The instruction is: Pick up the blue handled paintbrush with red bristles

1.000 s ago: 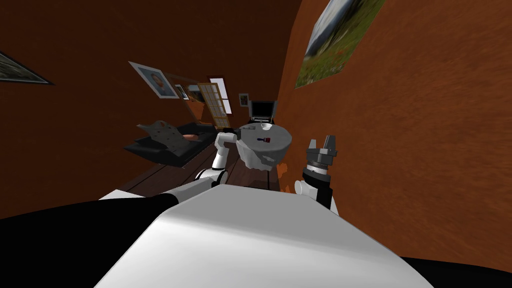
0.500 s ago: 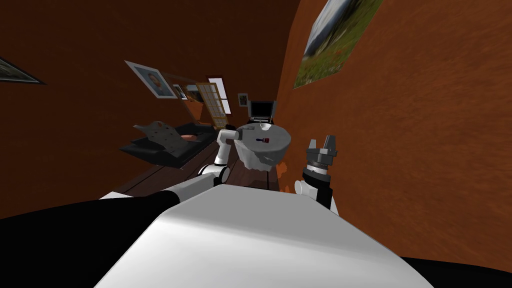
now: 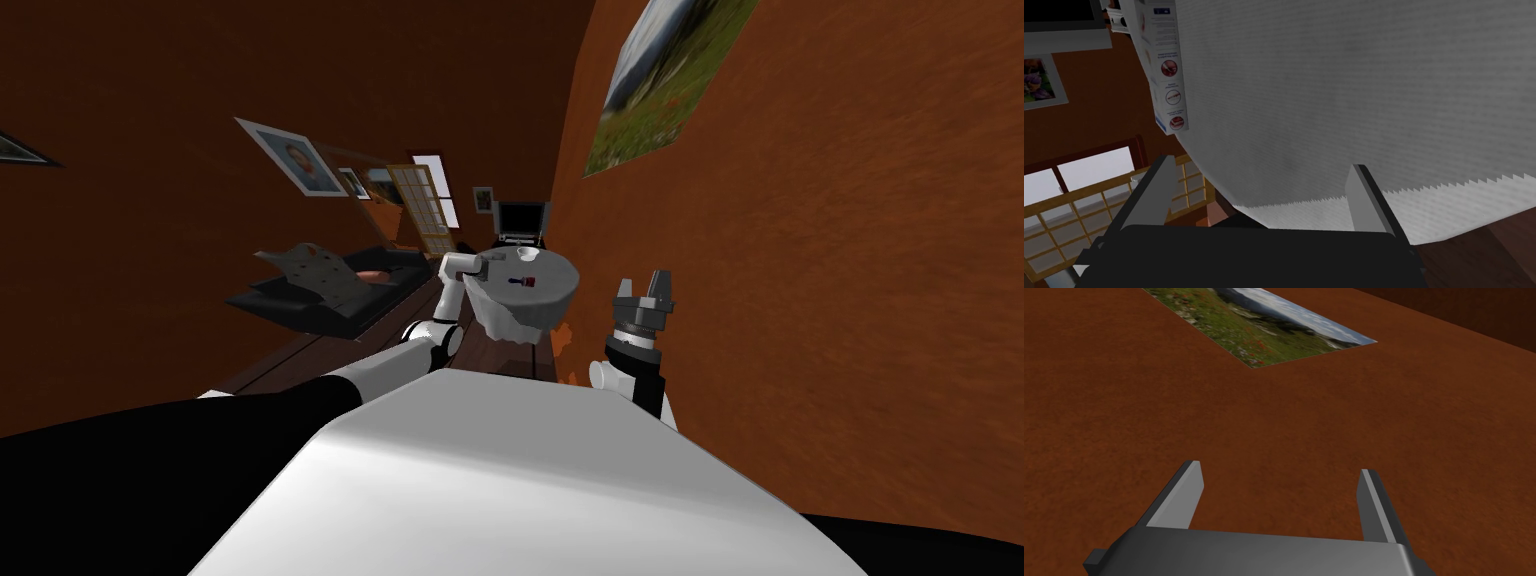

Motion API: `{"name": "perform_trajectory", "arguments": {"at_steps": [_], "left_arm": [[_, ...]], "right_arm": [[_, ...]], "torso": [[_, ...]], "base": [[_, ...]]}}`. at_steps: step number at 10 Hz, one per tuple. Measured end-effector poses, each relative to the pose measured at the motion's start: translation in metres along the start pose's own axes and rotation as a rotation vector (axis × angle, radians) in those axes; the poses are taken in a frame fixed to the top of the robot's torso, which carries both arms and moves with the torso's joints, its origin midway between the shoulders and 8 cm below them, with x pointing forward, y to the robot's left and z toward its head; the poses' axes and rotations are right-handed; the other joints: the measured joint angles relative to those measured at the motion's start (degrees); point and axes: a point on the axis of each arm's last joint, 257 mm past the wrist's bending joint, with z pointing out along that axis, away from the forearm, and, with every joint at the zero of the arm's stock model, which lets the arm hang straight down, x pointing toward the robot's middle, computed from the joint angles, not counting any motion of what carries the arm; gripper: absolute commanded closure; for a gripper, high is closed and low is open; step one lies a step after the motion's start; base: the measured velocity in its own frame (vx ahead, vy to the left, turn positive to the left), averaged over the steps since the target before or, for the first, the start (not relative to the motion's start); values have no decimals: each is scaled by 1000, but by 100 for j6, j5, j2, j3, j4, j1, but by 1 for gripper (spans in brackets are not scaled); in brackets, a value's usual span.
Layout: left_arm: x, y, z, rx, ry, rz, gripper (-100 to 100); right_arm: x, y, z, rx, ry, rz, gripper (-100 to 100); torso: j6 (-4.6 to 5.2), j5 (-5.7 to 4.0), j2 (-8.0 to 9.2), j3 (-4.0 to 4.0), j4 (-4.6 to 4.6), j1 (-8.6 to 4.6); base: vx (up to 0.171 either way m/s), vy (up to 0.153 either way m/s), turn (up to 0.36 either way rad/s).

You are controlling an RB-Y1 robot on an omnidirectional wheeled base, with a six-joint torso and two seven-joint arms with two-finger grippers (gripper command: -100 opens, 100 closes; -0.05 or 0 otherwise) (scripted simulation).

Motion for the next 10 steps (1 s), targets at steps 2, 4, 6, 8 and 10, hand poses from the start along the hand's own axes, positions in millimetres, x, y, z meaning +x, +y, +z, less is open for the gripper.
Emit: {"name": "perform_trajectory", "arguments": {"at_steps": [2,4,6,8,10], "left_arm": [[10,5,0,-60,9,-12,-100],[18,10,-1,-127,17,-24,-100],[29,16,-1,-195,24,-33,-100],[38,25,-2,-266,27,-41,-100],[48,34,-5,-332,29,-47,-100]], "right_arm": [[0,0,0,0,0,0,0],[0,0,0,0,0,0,0],[0,0,0,0,0,0,0],[0,0,0,0,0,0,0],[0,0,0,0,0,0,0]], "torso": [[-1,-1,-4,-3,-1,-2],[0,-2,-6,-4,-2,-8],[-1,-2,-8,-5,-2,-9],[-2,-1,-11,-6,-3,-5],[-1,-2,-8,-5,-2,-11]], "base": [[39,-36,-29],[45,-47,-31],[48,-47,-28],[55,-40,-31],[42,-50,-32]]}}
